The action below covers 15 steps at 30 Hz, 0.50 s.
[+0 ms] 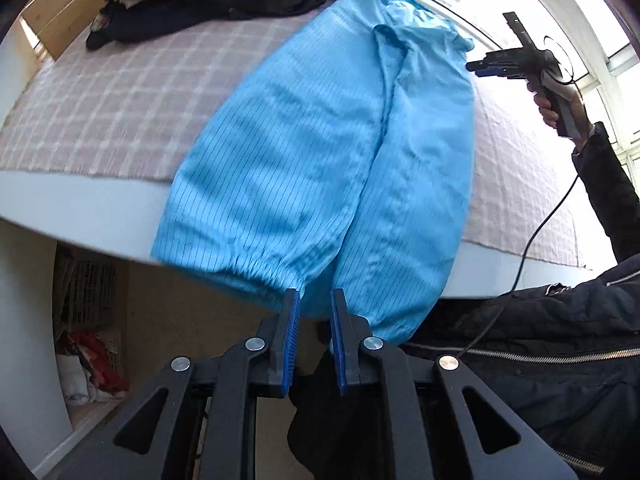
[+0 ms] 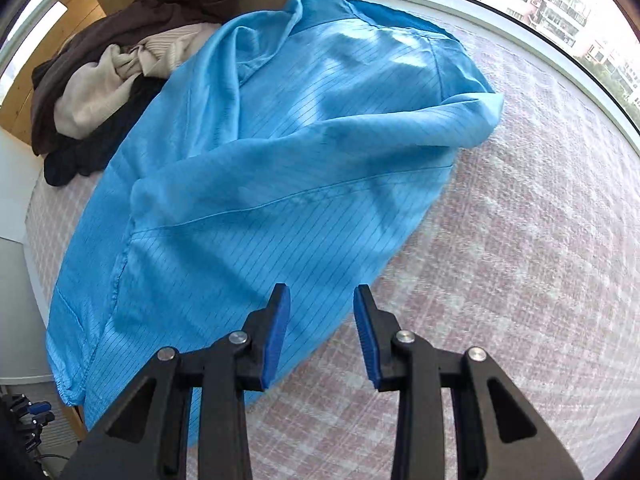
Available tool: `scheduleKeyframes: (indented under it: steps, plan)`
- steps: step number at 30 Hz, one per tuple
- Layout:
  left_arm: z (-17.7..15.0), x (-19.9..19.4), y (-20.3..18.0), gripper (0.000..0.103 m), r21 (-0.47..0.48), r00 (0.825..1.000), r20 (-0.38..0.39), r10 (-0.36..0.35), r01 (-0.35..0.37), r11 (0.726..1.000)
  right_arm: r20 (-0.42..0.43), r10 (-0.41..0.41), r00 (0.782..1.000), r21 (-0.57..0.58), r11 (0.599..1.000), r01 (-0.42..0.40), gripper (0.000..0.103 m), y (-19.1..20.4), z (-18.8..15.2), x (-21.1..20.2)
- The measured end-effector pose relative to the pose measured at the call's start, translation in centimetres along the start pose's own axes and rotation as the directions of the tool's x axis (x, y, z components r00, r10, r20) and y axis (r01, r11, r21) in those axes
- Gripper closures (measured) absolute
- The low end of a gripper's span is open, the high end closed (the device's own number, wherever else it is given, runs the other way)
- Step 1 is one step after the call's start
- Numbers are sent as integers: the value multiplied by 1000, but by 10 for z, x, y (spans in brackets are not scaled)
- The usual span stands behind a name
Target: Fold clothes
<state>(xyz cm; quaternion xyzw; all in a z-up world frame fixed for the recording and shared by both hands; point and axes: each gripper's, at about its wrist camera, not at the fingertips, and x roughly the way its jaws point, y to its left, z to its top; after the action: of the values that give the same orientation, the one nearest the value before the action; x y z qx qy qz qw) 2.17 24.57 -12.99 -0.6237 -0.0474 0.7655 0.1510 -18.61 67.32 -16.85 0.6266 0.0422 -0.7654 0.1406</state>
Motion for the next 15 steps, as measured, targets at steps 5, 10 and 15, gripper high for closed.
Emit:
scheduleKeyframes:
  steps: [5, 10, 15]
  plan:
    - [129, 20, -59, 90, 312, 996, 49, -75, 56, 948, 8, 19, 1000, 35, 999, -19, 70, -24, 28, 12]
    - [243, 86, -132, 90, 476, 990, 34, -137, 104, 873, 2, 29, 1000, -18, 999, -29, 70, -27, 52, 12]
    - [307, 158, -164, 88, 533, 995, 12, -101, 79, 842, 8, 35, 999, -88, 996, -34, 70, -33, 70, 12]
